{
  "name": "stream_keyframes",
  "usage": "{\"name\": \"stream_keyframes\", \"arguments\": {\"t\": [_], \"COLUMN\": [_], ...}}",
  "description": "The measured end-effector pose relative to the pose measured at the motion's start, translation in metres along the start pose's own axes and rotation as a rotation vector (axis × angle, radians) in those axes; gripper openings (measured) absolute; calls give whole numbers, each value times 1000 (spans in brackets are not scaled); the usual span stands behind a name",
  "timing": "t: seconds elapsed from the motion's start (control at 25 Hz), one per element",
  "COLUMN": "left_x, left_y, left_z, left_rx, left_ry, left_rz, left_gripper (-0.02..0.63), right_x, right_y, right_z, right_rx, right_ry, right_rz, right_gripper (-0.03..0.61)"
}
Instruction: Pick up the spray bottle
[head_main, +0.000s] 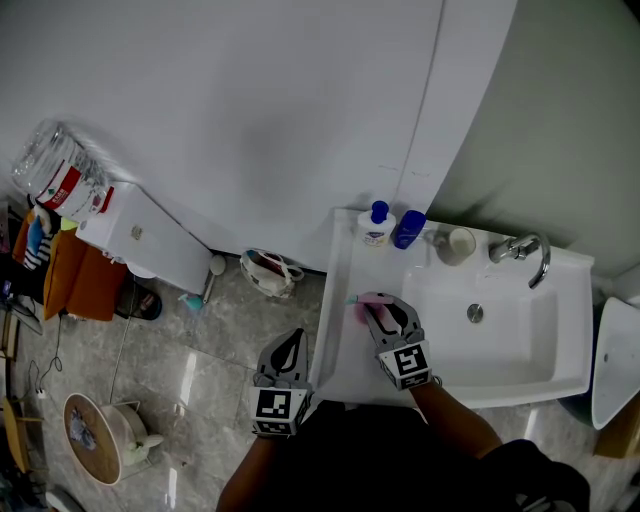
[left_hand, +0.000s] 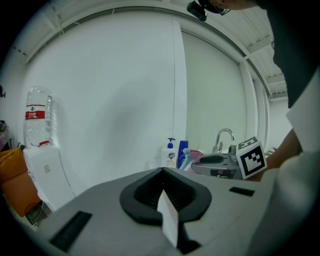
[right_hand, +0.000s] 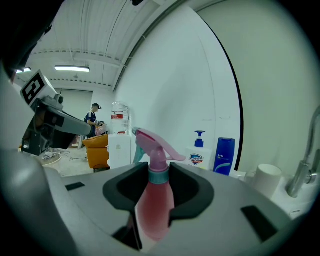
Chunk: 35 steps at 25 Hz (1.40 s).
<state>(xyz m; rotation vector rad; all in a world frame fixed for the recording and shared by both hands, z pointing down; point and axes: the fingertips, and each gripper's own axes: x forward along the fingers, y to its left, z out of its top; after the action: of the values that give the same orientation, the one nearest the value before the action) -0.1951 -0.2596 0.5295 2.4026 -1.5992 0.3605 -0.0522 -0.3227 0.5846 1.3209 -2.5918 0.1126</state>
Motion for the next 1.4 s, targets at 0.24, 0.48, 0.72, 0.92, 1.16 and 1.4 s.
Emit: {"name": "stream_keyframes", "arguments": {"t": [0.24, 0.48, 0.72, 0.92, 1.16, 1.4], "left_x": [-2, 3, 11, 19, 32, 45], "left_y": [11, 11, 3, -4, -15, -28], "left_z": [6, 7, 12, 16, 29, 57], "left_rx": [-36, -30, -20, -15, 1, 30], "left_ry": [-17, -14, -23, -24, -42, -85], "left_rz": [19, 11, -23, -54, -101, -149], "left_gripper": [-3, -3, -3, -3, -3, -3], "right_x": [-11, -29, -49, -70, -95, -120], "right_y": [4, 3, 0, -4, -18, -39], "right_z": [21, 50, 87, 126, 167, 197], "right_rx": [2, -25, -45, -23, -15, -7], "right_ry": [-29, -73, -132, -182, -234, -263], "right_rz": [-5, -11, -23, -43, -100, -168], "right_gripper": [132, 132, 132, 132, 132, 132]}}
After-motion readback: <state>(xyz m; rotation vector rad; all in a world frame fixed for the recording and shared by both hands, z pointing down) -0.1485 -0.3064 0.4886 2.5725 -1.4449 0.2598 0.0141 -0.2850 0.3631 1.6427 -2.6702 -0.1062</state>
